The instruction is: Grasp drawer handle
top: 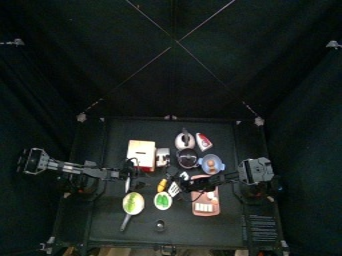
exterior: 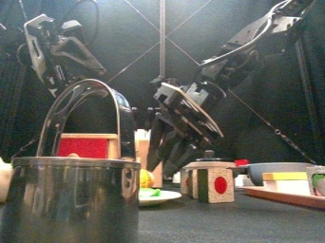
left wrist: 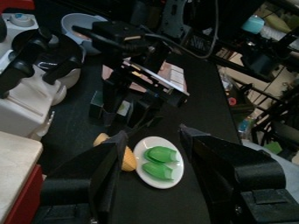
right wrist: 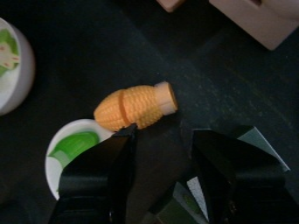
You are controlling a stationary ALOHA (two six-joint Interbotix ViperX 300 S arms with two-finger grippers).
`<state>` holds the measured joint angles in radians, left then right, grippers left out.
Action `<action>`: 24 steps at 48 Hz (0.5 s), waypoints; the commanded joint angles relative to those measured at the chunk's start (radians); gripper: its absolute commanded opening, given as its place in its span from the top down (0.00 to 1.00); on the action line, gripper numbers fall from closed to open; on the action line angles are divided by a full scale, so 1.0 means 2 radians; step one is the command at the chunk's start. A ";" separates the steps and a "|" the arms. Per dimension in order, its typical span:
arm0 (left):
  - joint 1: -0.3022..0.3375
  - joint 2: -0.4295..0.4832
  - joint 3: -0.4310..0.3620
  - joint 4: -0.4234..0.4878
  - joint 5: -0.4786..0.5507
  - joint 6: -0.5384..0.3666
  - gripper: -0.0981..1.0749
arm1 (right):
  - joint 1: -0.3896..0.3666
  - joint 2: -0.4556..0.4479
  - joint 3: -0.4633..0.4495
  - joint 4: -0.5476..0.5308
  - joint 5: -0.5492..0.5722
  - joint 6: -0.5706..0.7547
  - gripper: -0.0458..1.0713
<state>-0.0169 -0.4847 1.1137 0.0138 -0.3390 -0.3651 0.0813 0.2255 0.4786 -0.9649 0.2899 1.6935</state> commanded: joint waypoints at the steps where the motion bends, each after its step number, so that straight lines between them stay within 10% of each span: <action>1: 0.002 -0.012 -0.006 -0.008 0.008 0.000 0.17 | 0.005 -0.040 -0.016 -0.016 -0.003 -0.002 0.25; 24: -0.004 -0.076 0.035 -0.202 0.073 -0.003 0.17 | -0.008 -0.100 -0.064 -0.156 -0.008 0.002 0.46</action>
<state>-0.0230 -0.6412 1.1827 -0.3344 -0.1933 -0.3743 0.0905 0.0660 0.3927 -1.2533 0.2777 1.6935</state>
